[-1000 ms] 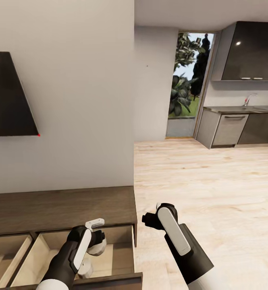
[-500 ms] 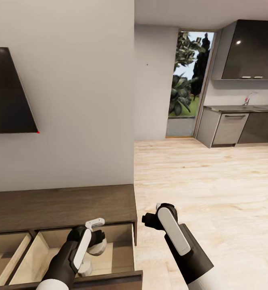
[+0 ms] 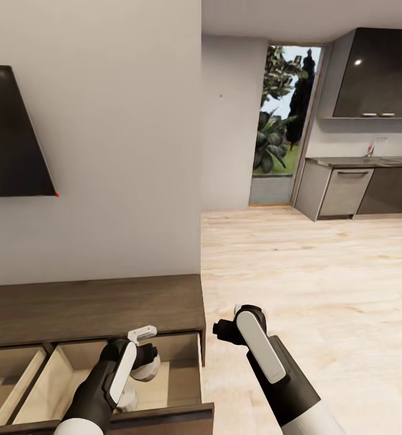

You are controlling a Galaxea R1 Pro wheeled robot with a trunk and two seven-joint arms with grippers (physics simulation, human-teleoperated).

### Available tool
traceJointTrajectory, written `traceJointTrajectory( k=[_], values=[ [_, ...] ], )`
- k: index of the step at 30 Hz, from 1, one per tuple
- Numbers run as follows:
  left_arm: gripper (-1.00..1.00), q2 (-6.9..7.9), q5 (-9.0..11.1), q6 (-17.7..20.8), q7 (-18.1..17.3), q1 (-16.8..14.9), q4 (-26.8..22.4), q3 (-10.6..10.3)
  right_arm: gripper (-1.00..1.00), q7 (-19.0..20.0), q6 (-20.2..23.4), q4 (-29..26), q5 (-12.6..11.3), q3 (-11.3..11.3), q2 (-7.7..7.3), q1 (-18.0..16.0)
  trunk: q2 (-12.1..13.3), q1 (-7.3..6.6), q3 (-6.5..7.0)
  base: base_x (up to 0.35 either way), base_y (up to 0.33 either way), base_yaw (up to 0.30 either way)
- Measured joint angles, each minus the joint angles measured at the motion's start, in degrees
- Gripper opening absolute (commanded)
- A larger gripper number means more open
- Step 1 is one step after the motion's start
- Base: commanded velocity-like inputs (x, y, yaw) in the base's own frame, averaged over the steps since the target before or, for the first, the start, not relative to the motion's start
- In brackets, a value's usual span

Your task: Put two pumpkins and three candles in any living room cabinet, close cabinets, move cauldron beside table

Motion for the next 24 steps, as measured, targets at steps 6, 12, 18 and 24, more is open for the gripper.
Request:
traceJointTrajectory(
  k=[6,12,18,24],
  values=[
    [-1.0,0.0,0.0,0.0,0.1,0.0,0.0,0.0,1.0,0.0,0.0,0.0,0.0,0.0,0.0,0.0,-2.4,1.32,-1.08,-0.058,0.0,0.0],
    [-1.0,0.0,0.0,0.0,0.1,0.0,0.0,0.0,1.0,0.0,0.0,0.0,0.0,0.0,0.0,0.0,-4.8,2.64,-2.15,-0.004,0.0,0.0],
    [-1.0,0.0,0.0,-0.1,0.0,0.0,0.0,0.0,1.0,0.0,0.0,0.0,-0.1,0.0,0.0,0.0,-7.2,3.95,-3.23,-0.09,0.0,0.0],
    [-1.0,0.0,0.0,-0.1,0.0,0.0,0.0,0.0,1.0,0.0,0.0,0.0,-0.1,0.0,0.0,0.0,-9.6,5.27,-4.31,-0.102,0.0,0.0]
  ],
)
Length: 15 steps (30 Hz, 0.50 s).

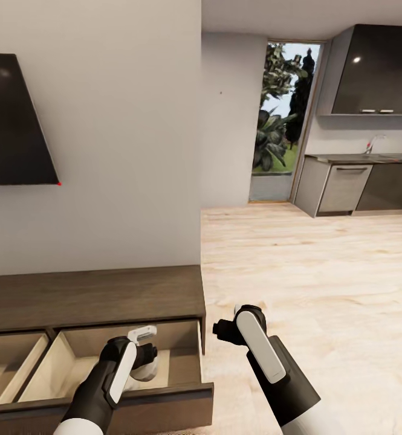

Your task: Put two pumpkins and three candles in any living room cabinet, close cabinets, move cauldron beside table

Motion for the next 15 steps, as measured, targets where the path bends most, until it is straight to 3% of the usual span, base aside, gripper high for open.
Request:
traceJointTrajectory(
  k=[10,15],
  values=[
    [-1.0,0.0,0.0,0.0,-0.1,0.0,0.0,0.0,1.0,0.0,0.0,0.0,0.0,0.0,0.0,0.0,-4.0,2.2,-1.8,-0.005,0.0,0.0],
    [-1.0,-0.01,0.0,-0.3,-0.3,0.0,0.2,-0.2,1.0,0.0,0.0,0.0,0.0,0.0,0.0,0.0,-4.0,2.2,-1.8,0.015,-0.018,0.0]
  ],
)
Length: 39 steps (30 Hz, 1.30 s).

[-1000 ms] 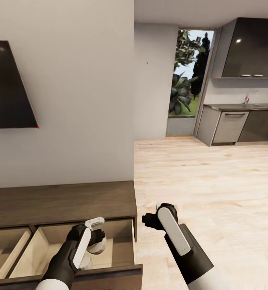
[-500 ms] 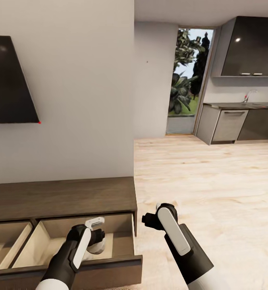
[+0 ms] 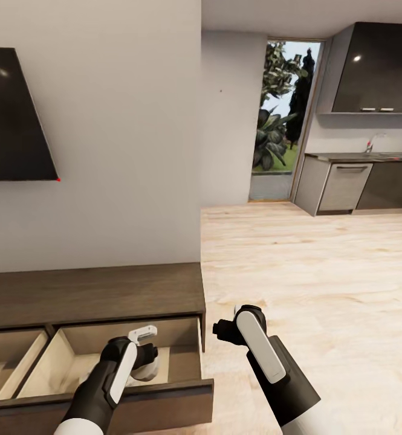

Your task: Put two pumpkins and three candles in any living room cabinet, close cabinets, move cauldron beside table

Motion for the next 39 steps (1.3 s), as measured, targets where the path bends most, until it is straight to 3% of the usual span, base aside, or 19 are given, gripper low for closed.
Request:
traceJointTrajectory(
  k=[7,26,36,39],
  values=[
    [-1.0,0.01,-0.1,-0.2,0.0,0.0,0.2,-1.1,1.0,0.0,0.0,0.0,0.0,0.0,0.0,0.0,0.0,0.0,0.0,0.07,-0.107,0.0],
    [-1.0,0.01,0.0,-0.1,0.0,0.0,0.2,-1.2,1.0,0.0,0.1,-0.1,-0.1,0.1,0.03,0.0,0.0,0.0,0.0,0.053,-0.019,0.0],
    [-1.0,-0.04,0.0,-0.3,0.3,0.0,0.3,-1.2,1.0,0.0,0.1,0.0,0.0,0.1,0.0,0.0,-4.0,2.19,-1.79,0.001,0.0,0.0],
    [-1.0,-0.06,-0.2,-2.4,0.3,0.0,0.4,-1.2,1.0,0.0,0.1,0.0,0.0,0.2,0.02,0.0,-5.2,2.85,-2.33,0.0,0.0,0.0]
  ],
)
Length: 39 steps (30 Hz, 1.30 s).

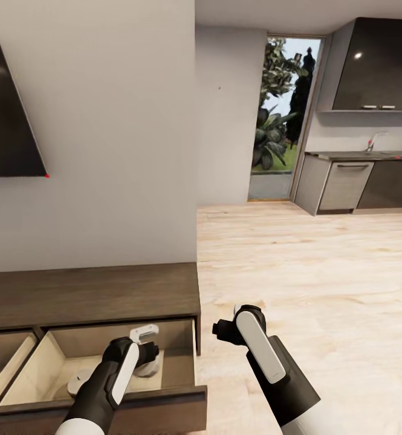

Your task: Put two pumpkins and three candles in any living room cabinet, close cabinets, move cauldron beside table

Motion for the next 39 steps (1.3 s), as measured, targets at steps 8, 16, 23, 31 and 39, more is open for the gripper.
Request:
traceJointTrajectory(
  k=[8,16,23,31,39],
  values=[
    [-1.0,-0.01,0.0,-1.7,0.1,0.0,0.1,0.0,1.0,0.1,0.0,0.0,0.0,-0.1,-0.02,0.0,-3.2,1.76,-1.44,0.0,0.0,0.001],
    [-1.0,-0.01,0.0,-2.0,0.0,0.0,0.3,-0.1,1.0,0.1,0.0,0.0,0.0,-0.1,-0.02,0.0,-4.0,2.2,-1.74,0.0,0.0,0.148],
    [-1.0,-0.02,0.0,-2.0,0.0,0.0,0.5,-0.2,1.0,0.1,0.0,-0.1,0.0,-0.1,-0.02,0.0,-4.0,2.2,-1.73,0.0,-0.106,0.021],
    [-1.0,0.0,0.0,-2.0,0.0,0.0,0.5,-0.2,1.0,0.1,0.0,-0.1,0.0,-0.1,-0.02,0.0,-4.0,2.2,-1.73,0.075,-0.099,0.015],
    [-1.0,0.06,0.0,-1.8,0.0,0.0,0.5,-0.2,1.0,0.1,0.0,-0.1,0.0,0.0,-0.02,0.0,-4.4,2.42,-1.9,0.008,-0.007,0.003]
  ],
)
